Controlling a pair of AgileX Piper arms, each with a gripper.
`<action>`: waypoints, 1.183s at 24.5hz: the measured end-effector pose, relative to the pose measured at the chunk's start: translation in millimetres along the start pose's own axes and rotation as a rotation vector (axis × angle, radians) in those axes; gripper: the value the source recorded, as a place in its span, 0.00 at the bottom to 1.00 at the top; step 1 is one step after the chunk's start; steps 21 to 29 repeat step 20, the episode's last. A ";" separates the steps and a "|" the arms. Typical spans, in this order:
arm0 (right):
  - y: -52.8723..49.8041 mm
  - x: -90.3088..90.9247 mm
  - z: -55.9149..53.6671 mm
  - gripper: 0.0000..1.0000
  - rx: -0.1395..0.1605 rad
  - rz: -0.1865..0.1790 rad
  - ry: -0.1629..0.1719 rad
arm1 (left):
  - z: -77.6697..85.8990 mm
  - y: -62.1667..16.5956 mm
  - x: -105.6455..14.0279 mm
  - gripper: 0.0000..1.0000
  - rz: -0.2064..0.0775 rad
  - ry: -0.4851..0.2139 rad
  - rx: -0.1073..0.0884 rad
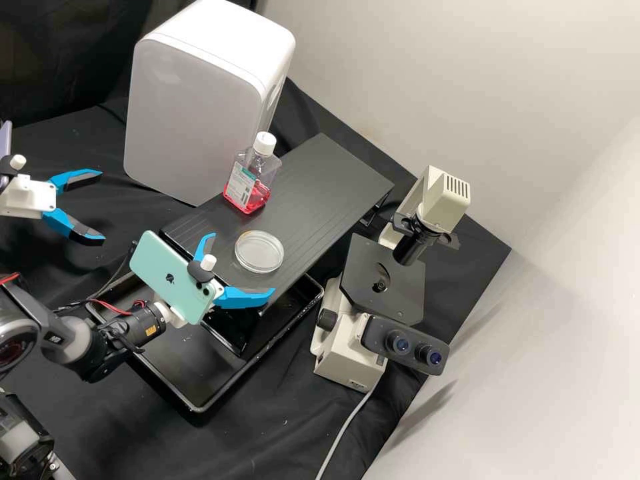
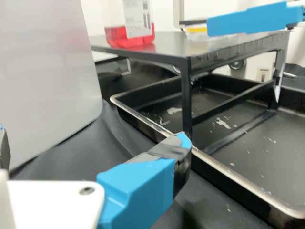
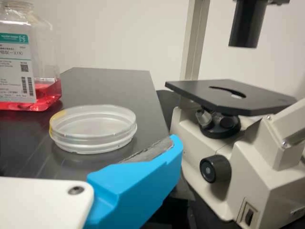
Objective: Place the lid on the petri dish
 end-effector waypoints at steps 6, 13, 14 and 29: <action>3.5 -5.2 -2.7 1.00 -0.028 0.089 -0.033 | 1.3 13.1 -11.5 1.00 0.063 0.020 -0.039; 10.4 -15.0 -3.3 1.00 -0.001 0.140 -0.048 | 1.0 16.6 -17.0 1.00 0.081 0.017 -0.061; 11.9 -15.4 -3.2 1.00 0.010 0.147 -0.048 | 1.0 16.6 -17.0 1.00 0.081 0.017 -0.061; 16.2 -17.4 -1.1 1.00 0.051 0.171 -0.049 | 1.0 16.6 -17.0 1.00 0.081 0.017 -0.061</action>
